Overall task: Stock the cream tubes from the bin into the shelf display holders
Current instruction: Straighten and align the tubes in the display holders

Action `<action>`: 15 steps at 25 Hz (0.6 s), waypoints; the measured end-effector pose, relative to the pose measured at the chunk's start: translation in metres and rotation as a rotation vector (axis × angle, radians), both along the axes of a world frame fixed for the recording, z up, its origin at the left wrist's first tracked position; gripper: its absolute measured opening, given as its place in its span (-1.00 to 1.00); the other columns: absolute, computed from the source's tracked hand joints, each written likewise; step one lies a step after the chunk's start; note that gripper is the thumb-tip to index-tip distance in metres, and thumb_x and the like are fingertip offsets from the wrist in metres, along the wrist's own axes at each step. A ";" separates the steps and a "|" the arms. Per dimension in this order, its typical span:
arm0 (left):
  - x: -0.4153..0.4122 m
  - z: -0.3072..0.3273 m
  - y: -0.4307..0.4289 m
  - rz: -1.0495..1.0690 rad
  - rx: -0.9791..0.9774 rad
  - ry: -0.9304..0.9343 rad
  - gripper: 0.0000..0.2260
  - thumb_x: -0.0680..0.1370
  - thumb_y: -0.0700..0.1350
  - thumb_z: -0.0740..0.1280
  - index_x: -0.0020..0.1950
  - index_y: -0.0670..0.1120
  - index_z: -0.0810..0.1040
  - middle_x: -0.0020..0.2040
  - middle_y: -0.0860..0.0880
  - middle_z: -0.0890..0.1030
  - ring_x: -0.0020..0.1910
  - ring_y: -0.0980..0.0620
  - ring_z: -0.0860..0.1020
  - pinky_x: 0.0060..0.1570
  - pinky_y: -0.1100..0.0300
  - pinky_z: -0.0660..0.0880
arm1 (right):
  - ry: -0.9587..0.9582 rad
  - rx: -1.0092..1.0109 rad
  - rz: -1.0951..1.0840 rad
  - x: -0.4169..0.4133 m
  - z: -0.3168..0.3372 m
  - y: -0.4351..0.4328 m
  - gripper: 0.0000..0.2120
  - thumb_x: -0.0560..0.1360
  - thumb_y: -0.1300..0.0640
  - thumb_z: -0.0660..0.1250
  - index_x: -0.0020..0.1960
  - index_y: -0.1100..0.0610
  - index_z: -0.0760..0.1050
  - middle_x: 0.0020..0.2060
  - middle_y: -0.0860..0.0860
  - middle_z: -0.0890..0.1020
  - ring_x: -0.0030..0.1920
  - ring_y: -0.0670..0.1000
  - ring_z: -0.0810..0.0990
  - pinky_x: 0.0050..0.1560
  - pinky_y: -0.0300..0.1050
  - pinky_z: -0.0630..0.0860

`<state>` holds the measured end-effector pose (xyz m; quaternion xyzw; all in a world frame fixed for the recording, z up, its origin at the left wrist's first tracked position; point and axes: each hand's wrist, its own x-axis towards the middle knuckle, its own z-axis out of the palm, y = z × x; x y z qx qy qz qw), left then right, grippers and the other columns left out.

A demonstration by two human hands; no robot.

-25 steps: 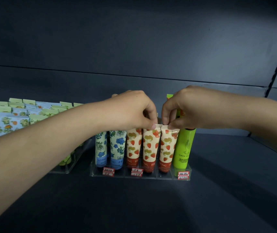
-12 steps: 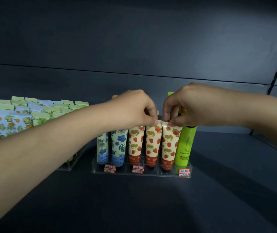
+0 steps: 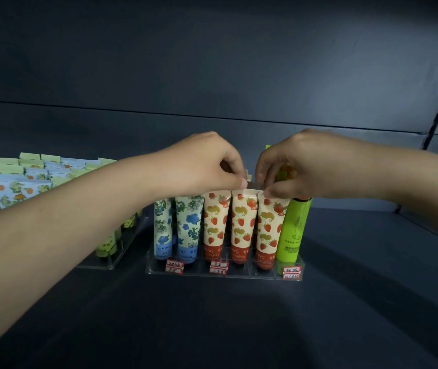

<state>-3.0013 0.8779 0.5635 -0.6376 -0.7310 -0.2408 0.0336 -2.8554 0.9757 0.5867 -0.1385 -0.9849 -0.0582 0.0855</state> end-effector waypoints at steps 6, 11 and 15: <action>-0.013 0.020 -0.001 0.055 0.095 0.003 -0.88 0.50 0.02 0.32 -0.10 0.07 0.65 -0.19 0.27 0.58 -0.14 0.34 0.51 -0.17 0.49 0.36 | 0.250 -0.055 -0.038 0.004 0.022 0.010 -0.90 0.44 0.04 0.38 -0.07 0.01 0.61 -0.14 -0.14 0.67 -0.22 -0.25 0.54 -0.24 -0.58 0.32; -0.030 0.028 0.007 -0.012 -0.020 0.019 -0.94 0.45 -0.04 0.41 -0.15 0.04 0.69 -0.25 0.22 0.65 -0.22 0.33 0.54 -0.23 0.47 0.39 | 0.116 -0.129 -0.049 -0.011 0.032 0.019 -0.95 0.39 0.08 0.45 -0.16 -0.03 0.60 -0.18 -0.15 0.68 -0.26 -0.26 0.56 -0.29 -0.53 0.37; -0.028 0.027 0.023 -0.065 -0.125 0.013 -0.90 0.42 -0.02 0.44 -0.10 0.01 0.70 -0.21 0.17 0.66 -0.26 0.31 0.53 -0.12 0.35 0.44 | -0.034 -0.158 -0.026 -0.025 0.035 0.019 -0.93 0.36 0.10 0.48 -0.18 0.00 0.61 -0.25 -0.19 0.66 -0.32 -0.33 0.53 -0.28 -0.52 0.38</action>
